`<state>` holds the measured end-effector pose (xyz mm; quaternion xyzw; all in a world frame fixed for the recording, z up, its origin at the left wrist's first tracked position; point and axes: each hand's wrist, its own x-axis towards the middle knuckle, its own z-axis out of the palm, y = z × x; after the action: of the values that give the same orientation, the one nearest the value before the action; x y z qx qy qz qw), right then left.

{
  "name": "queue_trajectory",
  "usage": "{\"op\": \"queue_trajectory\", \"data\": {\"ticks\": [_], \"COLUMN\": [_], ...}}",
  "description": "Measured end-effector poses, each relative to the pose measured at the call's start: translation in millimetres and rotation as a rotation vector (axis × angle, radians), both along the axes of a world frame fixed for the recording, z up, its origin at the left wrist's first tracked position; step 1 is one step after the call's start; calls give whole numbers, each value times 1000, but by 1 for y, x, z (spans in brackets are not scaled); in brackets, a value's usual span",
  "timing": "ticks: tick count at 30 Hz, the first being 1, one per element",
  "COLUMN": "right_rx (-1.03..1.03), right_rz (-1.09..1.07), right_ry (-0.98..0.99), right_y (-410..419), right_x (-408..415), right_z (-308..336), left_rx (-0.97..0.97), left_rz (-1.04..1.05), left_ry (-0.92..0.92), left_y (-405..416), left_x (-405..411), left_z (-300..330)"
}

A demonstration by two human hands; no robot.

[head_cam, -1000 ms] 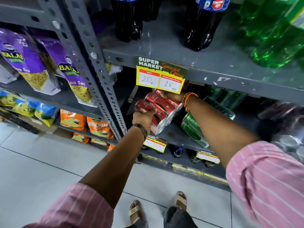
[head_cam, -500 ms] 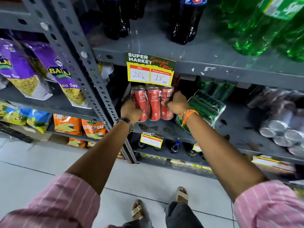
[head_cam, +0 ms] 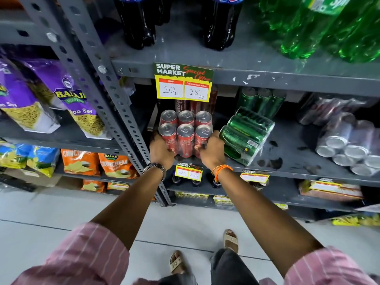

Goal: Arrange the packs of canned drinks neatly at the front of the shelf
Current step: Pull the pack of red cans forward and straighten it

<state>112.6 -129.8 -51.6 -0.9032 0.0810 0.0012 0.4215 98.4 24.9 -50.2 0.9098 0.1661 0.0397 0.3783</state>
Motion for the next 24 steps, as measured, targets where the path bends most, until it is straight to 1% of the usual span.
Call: {"op": "queue_trajectory", "data": {"ticks": [2,4,6,7,9,11,12,14,17,19,21,24], "right_rx": [-24,-75,-118,-130,-146,-141,-148,-215,-302,-319,-346,-381], "right_rz": [20,54,72,73,78,109,137,228,368,430,436,412], "right_ry": [12,47,72,66,7,-64,-64,0,128,134,127,106], "right_y": [1,-1,-9,-14,-24,-29,-30,-28,-24,-23,-23,-25], "right_x": [-3,-5,-3,0,9,26,36,57,75,80,80,74], "right_z": [2,11,27,37,58,70,71,67,61,59,59,59], "left_rx": [-33,-154,-358,-518,-838,-987,-1018,-1027,-1075,-1082,-1088,-1092], "left_rz": [-3,32,82,135,206,184,141,68,88,88,80,122], "left_ry": [39,140,187,201,202,157,141,132,90,66,52,93], "left_y": [-1,-1,0,0,-12,-22,-27,-34,-41,-46,-49,-49], "left_x": [-3,1,4,3,-11,-20,-23,-24,-25,-23,-22,-14], "left_z": [6,1,-6,-7,11,17,19,19,23,21,22,27]}}
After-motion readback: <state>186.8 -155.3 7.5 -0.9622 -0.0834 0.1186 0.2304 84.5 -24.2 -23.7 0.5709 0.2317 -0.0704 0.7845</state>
